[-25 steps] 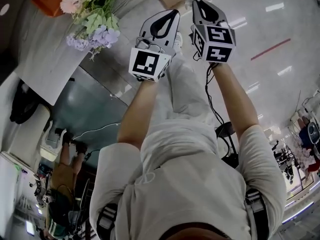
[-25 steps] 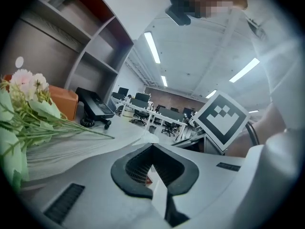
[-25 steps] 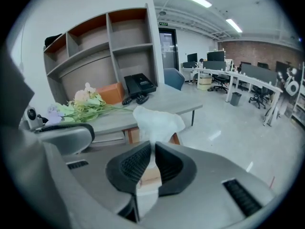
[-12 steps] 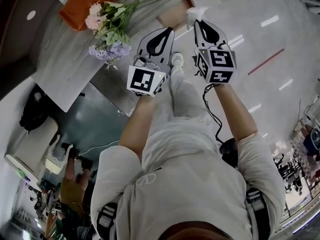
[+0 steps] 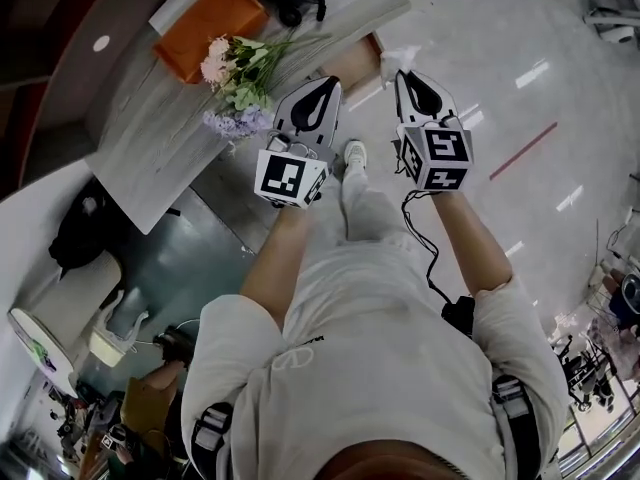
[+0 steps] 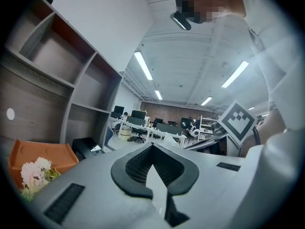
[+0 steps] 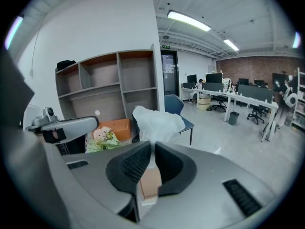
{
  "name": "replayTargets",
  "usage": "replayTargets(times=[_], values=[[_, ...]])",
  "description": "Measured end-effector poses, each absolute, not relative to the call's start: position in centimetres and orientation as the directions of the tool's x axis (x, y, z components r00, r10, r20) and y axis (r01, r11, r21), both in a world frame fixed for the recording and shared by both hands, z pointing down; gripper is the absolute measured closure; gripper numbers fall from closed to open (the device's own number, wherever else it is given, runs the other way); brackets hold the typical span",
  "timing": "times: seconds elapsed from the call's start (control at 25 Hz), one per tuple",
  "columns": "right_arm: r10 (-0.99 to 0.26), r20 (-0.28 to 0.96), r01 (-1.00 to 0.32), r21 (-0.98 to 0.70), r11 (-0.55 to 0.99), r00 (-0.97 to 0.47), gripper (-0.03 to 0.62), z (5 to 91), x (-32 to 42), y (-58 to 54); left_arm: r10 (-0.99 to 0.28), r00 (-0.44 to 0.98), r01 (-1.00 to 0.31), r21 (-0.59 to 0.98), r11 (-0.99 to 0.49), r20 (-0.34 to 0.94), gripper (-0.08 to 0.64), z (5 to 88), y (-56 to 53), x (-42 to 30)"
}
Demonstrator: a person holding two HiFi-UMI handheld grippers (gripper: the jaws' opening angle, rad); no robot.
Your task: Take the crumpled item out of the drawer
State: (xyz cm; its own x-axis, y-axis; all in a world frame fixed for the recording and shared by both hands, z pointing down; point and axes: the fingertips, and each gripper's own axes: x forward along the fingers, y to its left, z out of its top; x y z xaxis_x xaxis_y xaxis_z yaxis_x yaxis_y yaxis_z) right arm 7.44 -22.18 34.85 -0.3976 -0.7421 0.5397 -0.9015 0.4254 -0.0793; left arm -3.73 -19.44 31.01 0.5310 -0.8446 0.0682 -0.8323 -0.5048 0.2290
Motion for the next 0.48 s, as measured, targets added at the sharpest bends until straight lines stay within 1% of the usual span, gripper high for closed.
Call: replayTargets(times=[0.32, 0.48], values=[[-0.78, 0.471, -0.899, -0.067, 0.434, -0.412, 0.56, 28.7, 8.0, -21.2, -0.863, 0.504, -0.852, 0.178, -0.492, 0.025, 0.56, 25.8, -18.2, -5.1], [-0.798, 0.434, -0.892, -0.028, 0.452, -0.418, 0.56, 26.0, 8.5, -20.3, -0.866, 0.5, -0.858, 0.138, -0.494, 0.009, 0.56, 23.4, -17.1, -5.5]])
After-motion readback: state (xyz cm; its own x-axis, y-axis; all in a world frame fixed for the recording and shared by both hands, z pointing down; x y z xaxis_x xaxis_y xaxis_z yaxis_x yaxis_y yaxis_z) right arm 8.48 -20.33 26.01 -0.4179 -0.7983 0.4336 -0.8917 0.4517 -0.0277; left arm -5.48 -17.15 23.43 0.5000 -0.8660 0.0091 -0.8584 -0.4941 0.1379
